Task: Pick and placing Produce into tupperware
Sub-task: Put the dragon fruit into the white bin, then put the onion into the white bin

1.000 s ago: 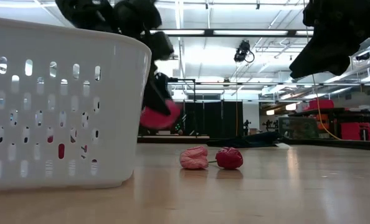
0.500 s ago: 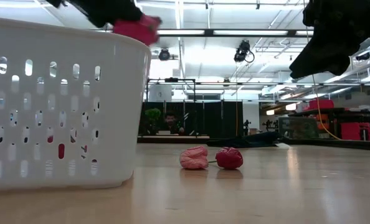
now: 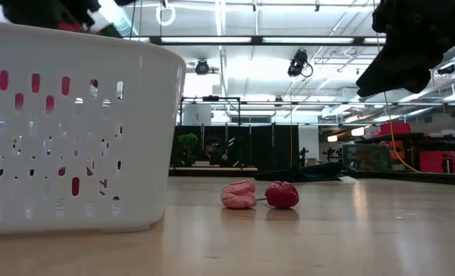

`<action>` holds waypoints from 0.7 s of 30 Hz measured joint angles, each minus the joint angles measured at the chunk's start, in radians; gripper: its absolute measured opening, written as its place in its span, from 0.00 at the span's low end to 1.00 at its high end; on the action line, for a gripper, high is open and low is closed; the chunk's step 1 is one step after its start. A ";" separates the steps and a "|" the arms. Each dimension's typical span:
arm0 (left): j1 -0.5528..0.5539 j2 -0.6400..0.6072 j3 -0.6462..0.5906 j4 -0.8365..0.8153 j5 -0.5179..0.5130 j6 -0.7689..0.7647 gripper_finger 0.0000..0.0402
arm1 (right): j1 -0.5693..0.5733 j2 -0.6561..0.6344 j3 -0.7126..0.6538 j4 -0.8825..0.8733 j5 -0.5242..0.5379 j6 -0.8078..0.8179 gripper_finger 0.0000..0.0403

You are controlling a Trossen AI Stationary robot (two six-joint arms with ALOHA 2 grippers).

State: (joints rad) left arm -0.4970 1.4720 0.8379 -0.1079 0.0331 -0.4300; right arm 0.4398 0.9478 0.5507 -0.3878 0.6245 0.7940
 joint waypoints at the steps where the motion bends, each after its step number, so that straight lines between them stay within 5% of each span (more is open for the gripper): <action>1: -0.007 0.015 0.000 -0.004 -0.012 0.000 0.59 | 0.002 0.000 0.000 0.000 -0.002 0.000 0.40; 21: 0.001 0.105 0.001 0.057 -0.038 0.056 0.66 | 0.002 0.000 0.000 0.000 -0.009 -0.002 0.40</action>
State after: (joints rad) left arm -0.4956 1.5772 0.8387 -0.0513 -0.0045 -0.3744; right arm 0.4419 0.9478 0.5507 -0.3878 0.6155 0.7923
